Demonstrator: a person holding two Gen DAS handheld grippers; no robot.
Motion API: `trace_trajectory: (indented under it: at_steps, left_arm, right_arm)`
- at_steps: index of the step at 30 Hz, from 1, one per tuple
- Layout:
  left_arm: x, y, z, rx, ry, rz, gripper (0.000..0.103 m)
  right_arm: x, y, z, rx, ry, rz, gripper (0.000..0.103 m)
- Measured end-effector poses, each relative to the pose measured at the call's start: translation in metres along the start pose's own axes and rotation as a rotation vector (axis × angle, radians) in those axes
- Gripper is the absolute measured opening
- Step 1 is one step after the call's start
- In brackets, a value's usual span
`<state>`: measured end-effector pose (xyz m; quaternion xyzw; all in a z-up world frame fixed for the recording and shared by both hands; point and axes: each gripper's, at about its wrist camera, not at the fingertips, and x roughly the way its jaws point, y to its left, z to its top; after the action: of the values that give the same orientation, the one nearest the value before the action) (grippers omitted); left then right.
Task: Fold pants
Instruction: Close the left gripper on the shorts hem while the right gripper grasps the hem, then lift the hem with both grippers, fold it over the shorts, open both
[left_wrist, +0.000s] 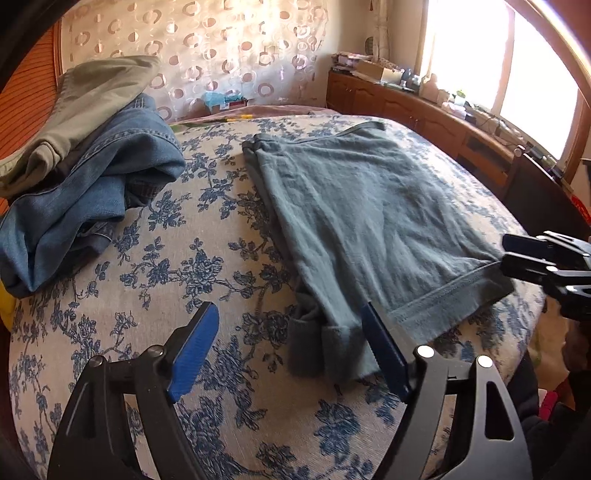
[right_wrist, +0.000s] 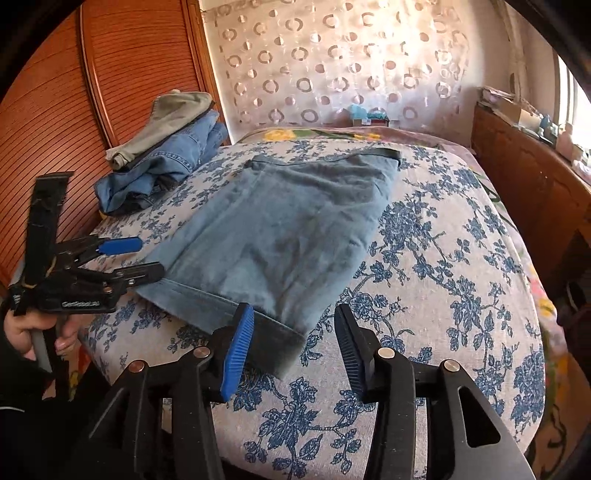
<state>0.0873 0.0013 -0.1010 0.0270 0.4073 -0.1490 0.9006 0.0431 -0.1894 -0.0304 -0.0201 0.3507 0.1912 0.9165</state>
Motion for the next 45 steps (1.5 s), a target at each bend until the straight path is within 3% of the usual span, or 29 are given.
trace_trajectory:
  at_steps: [5,6,10,18,25,31,36,42,43,45]
  left_arm:
    - [-0.005,-0.003,-0.006,0.009,-0.007,-0.033,0.073]
    - [-0.007,-0.002,-0.006,-0.003,-0.013,-0.035,0.067]
    - [-0.012,0.010,-0.008,-0.079,-0.043,-0.052,0.060]
    - [-0.012,0.001,-0.012,-0.050,-0.032,-0.072,0.041]
    - [-0.009,-0.001,-0.014,-0.053,0.001,-0.101,0.040]
    - [-0.009,-0.006,-0.016,-0.028,-0.011,-0.082,0.039]
    - [-0.012,-0.008,-0.017,-0.008,-0.033,-0.077,0.019]
    - [-0.016,-0.004,-0.017,-0.030,-0.043,-0.095,0.014]
    - [-0.018,-0.005,-0.017,-0.028,-0.045,-0.096,0.014]
    - [-0.022,-0.006,-0.019,-0.024,-0.049,-0.098,0.013]
  right_arm:
    - [0.008,-0.001,-0.001,0.022,0.005,-0.002,0.047]
    - [0.009,-0.001,-0.001,0.024,0.007,-0.003,0.047]
    - [0.012,0.002,-0.002,0.026,0.013,-0.005,0.047]
    - [0.018,0.004,-0.006,0.030,0.029,0.010,0.047]
    - [0.018,0.004,-0.009,0.026,0.029,0.015,0.047]
    - [0.017,0.006,-0.012,0.024,0.022,0.013,0.047]
    - [0.016,0.007,-0.014,0.014,0.023,0.012,0.047]
    - [0.014,0.008,-0.015,0.013,0.023,0.017,0.047]
    - [0.013,0.009,-0.015,0.012,0.024,0.020,0.034]
    - [0.012,0.010,-0.016,0.008,0.028,0.042,0.024]
